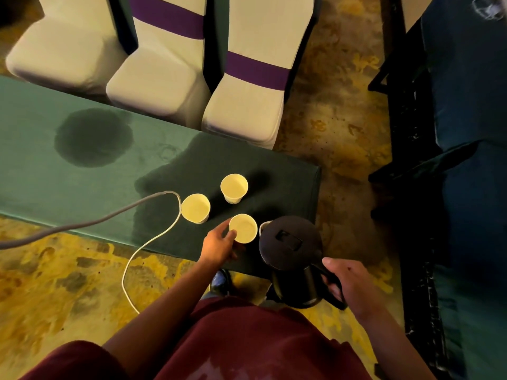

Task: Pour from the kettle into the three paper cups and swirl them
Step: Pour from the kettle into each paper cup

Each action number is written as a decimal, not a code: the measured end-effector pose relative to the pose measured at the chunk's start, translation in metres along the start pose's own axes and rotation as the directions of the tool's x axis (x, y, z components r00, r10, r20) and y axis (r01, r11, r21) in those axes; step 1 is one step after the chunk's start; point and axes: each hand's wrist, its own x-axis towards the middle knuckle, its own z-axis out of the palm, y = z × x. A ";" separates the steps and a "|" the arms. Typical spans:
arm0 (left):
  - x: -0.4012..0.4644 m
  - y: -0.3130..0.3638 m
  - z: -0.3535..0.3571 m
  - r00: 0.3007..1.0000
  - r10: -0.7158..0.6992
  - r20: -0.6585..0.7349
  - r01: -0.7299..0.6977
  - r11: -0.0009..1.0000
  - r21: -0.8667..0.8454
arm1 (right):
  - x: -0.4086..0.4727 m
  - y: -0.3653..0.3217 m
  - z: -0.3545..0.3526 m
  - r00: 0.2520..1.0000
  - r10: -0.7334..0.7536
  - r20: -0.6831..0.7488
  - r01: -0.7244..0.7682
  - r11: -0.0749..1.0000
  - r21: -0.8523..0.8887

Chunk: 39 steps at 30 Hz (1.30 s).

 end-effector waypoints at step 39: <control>0.004 -0.006 -0.001 0.982 -0.006 0.187 0.055 0.964 -0.259 | 0.004 -0.021 0.017 0.995 0.097 0.026 -0.092 0.983 -0.159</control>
